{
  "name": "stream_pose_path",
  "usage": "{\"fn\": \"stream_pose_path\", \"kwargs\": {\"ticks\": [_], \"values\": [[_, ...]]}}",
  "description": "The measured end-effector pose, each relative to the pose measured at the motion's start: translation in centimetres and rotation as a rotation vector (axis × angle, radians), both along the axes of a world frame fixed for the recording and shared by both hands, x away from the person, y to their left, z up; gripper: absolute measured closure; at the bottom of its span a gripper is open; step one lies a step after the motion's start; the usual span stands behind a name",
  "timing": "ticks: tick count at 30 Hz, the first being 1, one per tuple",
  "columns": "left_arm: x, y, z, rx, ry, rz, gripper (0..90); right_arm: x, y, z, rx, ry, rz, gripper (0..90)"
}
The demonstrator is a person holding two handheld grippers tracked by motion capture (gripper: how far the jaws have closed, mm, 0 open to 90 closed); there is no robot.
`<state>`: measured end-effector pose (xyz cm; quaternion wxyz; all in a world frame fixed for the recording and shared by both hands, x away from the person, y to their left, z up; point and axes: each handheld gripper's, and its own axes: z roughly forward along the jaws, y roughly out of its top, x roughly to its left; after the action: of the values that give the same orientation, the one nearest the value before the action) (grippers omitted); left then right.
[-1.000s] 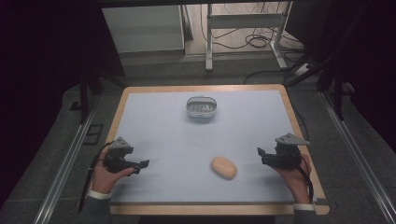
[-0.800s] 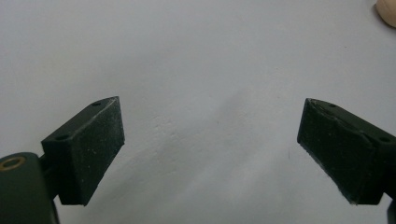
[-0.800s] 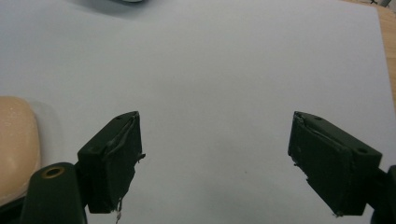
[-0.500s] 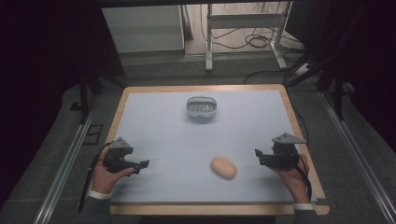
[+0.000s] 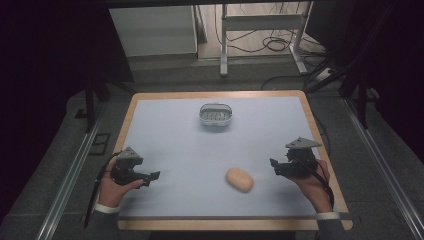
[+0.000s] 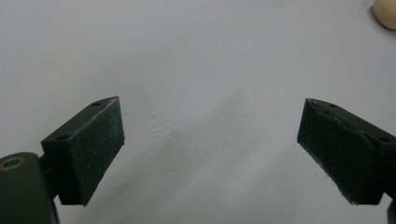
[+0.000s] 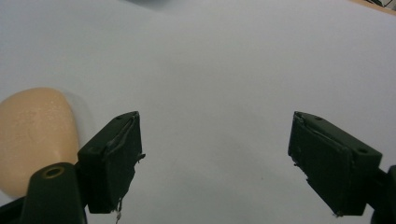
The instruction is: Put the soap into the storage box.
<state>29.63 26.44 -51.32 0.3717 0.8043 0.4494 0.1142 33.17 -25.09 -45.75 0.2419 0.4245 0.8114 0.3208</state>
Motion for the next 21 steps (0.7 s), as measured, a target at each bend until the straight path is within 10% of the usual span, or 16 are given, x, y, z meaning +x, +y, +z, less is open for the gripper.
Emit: {"fn": "stream_pose_path", "kwargs": {"ticks": [21], "values": [[0.1, -0.2, -0.1, 0.009, 0.004, -0.008, 7.6, 0.5, 3.3, 1.1, -0.048, 0.042, 0.122, 17.6]]}}
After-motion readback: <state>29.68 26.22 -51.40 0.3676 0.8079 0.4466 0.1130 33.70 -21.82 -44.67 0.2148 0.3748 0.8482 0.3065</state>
